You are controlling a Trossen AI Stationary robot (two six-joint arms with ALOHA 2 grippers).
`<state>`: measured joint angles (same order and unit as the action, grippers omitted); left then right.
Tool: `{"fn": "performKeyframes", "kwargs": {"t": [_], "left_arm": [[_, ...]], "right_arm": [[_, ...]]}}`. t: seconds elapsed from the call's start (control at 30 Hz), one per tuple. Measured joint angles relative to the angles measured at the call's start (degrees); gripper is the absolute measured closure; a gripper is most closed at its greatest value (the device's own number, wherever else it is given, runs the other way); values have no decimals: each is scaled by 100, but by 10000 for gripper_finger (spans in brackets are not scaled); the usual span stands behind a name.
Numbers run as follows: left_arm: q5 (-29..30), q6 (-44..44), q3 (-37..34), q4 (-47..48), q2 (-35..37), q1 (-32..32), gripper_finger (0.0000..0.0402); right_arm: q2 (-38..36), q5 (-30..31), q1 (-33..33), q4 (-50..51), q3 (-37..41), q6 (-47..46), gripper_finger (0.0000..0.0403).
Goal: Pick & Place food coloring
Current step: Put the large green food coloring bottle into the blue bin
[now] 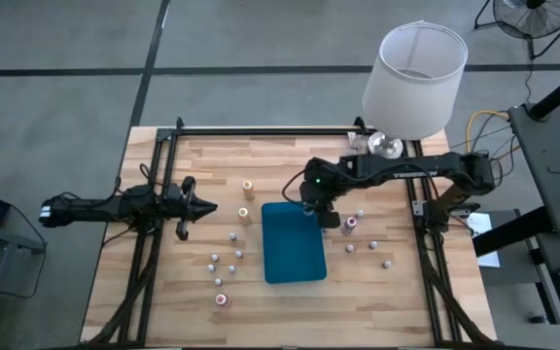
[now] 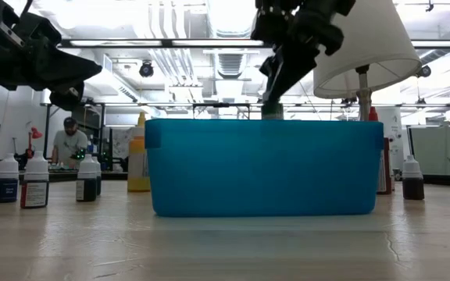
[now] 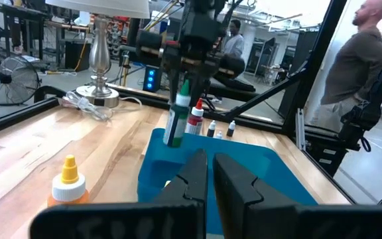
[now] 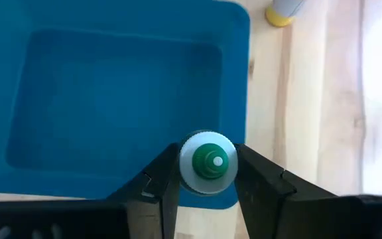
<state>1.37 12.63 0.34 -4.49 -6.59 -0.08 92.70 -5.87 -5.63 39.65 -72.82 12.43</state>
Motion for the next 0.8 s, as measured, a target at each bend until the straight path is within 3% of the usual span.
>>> {"fn": "performKeyframes", "kwargs": {"t": [0.8], "left_arm": [[-2, 1, 0, 37, 0, -1, 402]], "right_arm": [[-188, 197, 0, -1677, 1543, -390, 294]]}}
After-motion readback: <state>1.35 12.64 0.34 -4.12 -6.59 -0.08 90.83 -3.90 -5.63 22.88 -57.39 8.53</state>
